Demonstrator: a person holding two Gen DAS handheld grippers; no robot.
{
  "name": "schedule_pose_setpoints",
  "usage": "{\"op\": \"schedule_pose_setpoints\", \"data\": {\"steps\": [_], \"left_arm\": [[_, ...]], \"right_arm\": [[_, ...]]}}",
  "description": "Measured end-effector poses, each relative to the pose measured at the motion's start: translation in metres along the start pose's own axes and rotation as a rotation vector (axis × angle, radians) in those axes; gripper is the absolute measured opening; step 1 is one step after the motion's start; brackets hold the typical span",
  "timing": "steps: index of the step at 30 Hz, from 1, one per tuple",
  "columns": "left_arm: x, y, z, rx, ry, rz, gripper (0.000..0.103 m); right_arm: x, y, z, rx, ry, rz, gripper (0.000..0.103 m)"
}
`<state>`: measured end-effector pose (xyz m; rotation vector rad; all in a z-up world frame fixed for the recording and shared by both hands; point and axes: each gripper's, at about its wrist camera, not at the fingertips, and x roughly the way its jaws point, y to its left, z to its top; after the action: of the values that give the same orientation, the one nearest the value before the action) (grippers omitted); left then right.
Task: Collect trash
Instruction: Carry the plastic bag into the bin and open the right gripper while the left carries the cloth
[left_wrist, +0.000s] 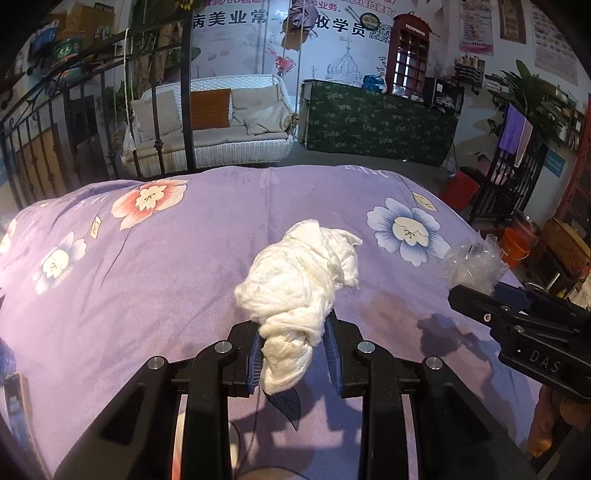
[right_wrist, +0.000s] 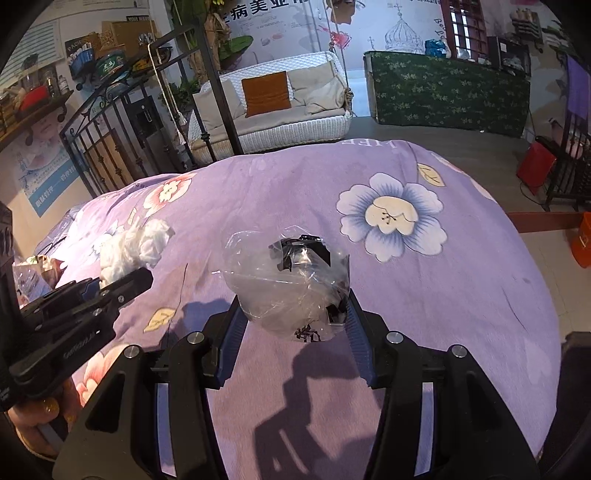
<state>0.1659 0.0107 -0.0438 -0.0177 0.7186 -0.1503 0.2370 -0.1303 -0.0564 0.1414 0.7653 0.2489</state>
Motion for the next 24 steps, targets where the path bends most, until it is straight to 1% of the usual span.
{"op": "schedule_pose_setpoints", "data": {"steps": [3,7,10,12,24], "left_arm": [[-0.008,-0.006,-0.011,-0.007,0.007,-0.024,0.028],[-0.021,-0.017,-0.018,0.021,-0.013,-0.019,0.028],[-0.030,-0.027,-0.023,0.017,-0.018,-0.053,0.028],[-0.034,-0.036,-0.026,0.036,-0.026,-0.062,0.028],[-0.054,-0.093,-0.044,0.102,-0.038,-0.191,0.028]], "right_arm": [[-0.018,-0.004,-0.015,0.005,-0.021,-0.013,0.052],[-0.039,-0.017,-0.033,0.035,-0.033,-0.022,0.052],[-0.055,-0.029,-0.046,0.056,-0.041,-0.037,0.051],[-0.064,-0.037,-0.053,0.069,-0.046,-0.048,0.052],[-0.115,-0.092,-0.096,0.183,-0.057,-0.160,0.051]]}}
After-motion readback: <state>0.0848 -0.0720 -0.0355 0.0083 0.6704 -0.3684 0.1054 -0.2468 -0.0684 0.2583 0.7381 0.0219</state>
